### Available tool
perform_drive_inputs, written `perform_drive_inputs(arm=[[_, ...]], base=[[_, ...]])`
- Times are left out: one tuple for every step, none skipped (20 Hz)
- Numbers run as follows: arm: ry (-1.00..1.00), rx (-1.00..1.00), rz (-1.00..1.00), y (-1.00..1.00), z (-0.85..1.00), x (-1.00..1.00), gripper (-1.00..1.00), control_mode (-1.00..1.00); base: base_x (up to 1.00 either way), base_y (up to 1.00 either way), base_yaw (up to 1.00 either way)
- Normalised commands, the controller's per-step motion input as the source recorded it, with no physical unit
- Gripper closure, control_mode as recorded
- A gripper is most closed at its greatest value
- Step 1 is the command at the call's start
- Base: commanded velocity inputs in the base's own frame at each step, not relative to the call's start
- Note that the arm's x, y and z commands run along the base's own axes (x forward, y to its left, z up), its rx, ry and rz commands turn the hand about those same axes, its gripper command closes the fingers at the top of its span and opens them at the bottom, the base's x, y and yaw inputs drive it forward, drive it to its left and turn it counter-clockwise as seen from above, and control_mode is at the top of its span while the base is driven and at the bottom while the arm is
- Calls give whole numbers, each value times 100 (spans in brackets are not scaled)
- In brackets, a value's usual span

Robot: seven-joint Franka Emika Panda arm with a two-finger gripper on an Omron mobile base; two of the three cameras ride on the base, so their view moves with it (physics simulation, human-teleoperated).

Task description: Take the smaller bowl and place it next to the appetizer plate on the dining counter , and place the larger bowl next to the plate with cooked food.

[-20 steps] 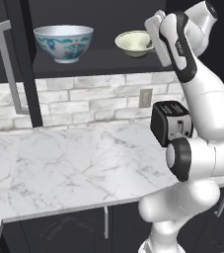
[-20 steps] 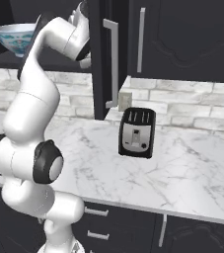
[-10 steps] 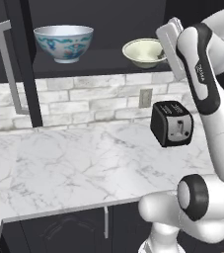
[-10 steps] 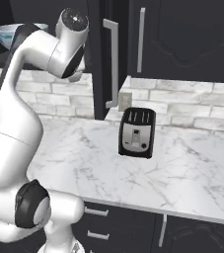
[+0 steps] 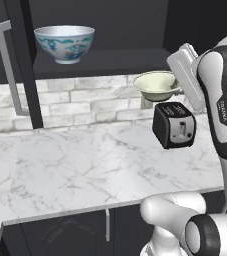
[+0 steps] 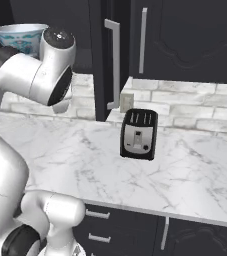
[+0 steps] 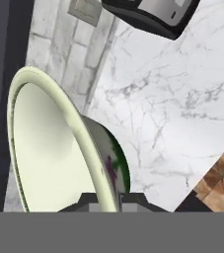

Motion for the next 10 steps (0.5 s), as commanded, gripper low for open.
perform_drive_inputs(arm=[[17, -16, 12, 0, -62, -100, 100, -100], [16, -22, 16, 0, -64, -100, 100, -100], [12, -19, 16, 0, -79, -100, 100, -100], [5, -10, 14, 0, -93, -100, 100, -100], [0, -2, 11, 0, -87, -100, 100, -100], [0, 0, 9, 0, -59, -97, 100, -100], [0, 0, 3, 0, -24, -66, 100, -100], [0, 0, 0, -4, -7, -39, 100, -100], [0, 0, 0, 0, 0, -24, 100, -100], [0, 0, 0, 0, 0, -14, 100, -100]], base=[[0, 0, 0], [0, 0, 0], [0, 0, 0], [0, 0, 0], [0, 0, 0], [0, 0, 0], [0, 0, 0], [0, 0, 0], [0, 0, 0], [0, 0, 0]])
